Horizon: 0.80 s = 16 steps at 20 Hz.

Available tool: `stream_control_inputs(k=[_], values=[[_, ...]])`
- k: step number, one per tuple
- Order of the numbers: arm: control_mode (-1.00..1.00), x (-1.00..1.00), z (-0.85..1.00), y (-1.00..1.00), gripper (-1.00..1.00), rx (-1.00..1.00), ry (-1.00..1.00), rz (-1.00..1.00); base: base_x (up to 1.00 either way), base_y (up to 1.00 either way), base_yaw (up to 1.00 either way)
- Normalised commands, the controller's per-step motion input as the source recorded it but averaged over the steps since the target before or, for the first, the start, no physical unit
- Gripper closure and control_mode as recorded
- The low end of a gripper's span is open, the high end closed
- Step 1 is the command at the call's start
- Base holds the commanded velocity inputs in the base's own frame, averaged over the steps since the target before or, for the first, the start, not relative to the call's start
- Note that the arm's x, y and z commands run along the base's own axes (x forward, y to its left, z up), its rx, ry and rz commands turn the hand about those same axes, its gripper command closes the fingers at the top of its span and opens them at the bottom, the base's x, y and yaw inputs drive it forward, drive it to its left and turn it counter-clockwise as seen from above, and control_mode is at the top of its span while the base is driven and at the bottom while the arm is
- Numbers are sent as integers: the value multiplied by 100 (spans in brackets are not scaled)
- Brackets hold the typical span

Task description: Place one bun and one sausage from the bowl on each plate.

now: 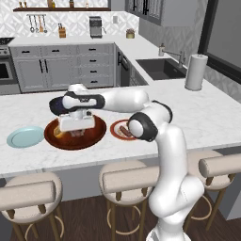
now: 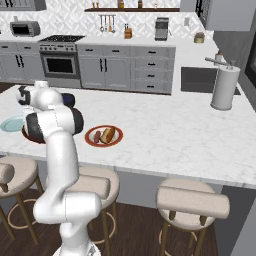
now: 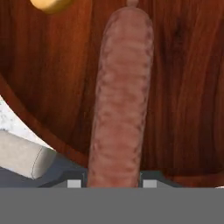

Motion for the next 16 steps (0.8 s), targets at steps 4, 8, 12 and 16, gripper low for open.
stream_control_inputs(k=[4,8,12,16], values=[[-100,-67,47,-72,100,3,-5,0,0,0,0],[-100,-82,10,-92,100,10,-16,9,0,0,0],[-100,-20,16,-55,100,4,-15,14,0,0,0],[-100,-27,66,-62,100,0,-10,10,0,0,0]])
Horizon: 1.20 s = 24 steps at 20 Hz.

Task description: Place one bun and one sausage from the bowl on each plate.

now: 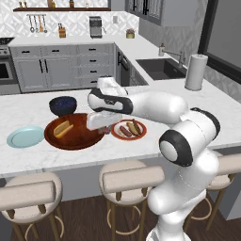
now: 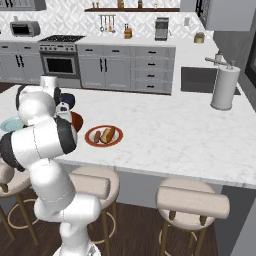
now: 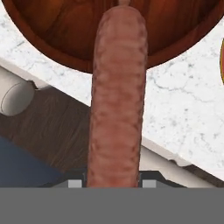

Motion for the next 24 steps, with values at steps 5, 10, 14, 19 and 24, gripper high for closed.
stream_control_inputs(k=[5,10,14,19,24], values=[[-100,-14,68,-47,100,0,-7,1,0,0,0],[-100,0,6,-5,100,0,0,-1,0,0,0],[100,-1,2,10,100,-1,0,-3,-4,10,-2],[100,0,0,0,100,0,0,0,-27,87,-16],[100,0,0,0,100,0,0,0,-7,99,-17]])
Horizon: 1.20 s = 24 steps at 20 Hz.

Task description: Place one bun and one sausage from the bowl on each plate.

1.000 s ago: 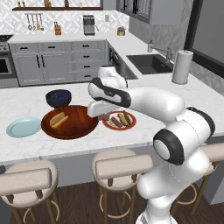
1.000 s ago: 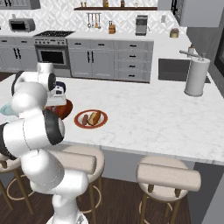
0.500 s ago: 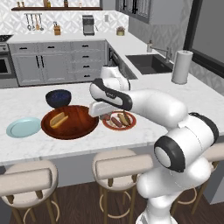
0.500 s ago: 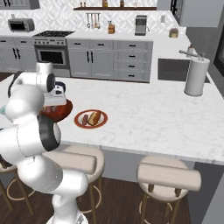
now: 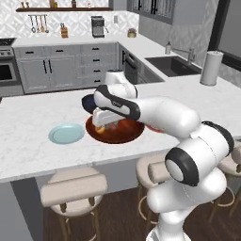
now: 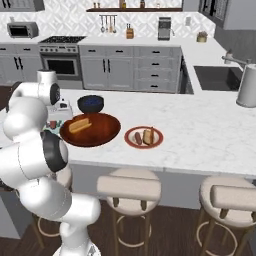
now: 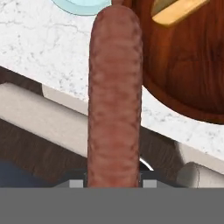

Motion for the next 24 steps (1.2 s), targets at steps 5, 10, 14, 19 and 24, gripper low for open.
stream_control_inputs(k=[5,10,14,19,24], values=[[100,0,0,0,100,0,0,0,18,83,-13],[-100,11,0,0,100,0,2,0,60,22,-1],[-100,63,-34,9,100,-1,16,0,0,0,0],[-100,81,-51,67,100,-11,9,-6,0,0,0],[-100,37,-20,39,100,-15,2,-7,0,0,0]])
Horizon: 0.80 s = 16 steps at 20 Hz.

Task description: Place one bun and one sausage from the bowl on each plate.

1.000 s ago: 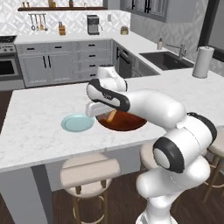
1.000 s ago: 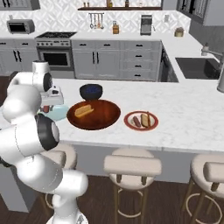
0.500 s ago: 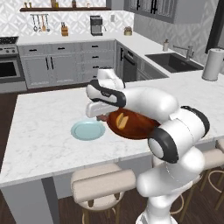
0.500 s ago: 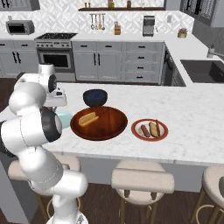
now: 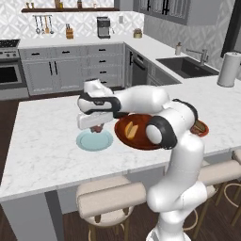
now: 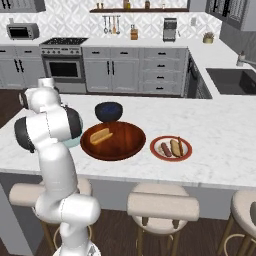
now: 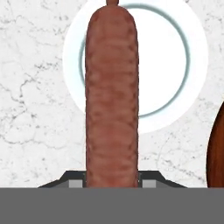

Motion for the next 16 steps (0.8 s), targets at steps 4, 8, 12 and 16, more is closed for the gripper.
stream_control_inputs(k=[4,8,12,16], values=[[-100,11,-50,6,100,-4,0,-2,0,0,0],[-100,0,-33,0,100,0,0,-1,0,0,0],[-100,0,-38,0,100,1,0,-2,0,0,0],[-100,0,-59,-1,100,4,0,-4,0,0,0]])
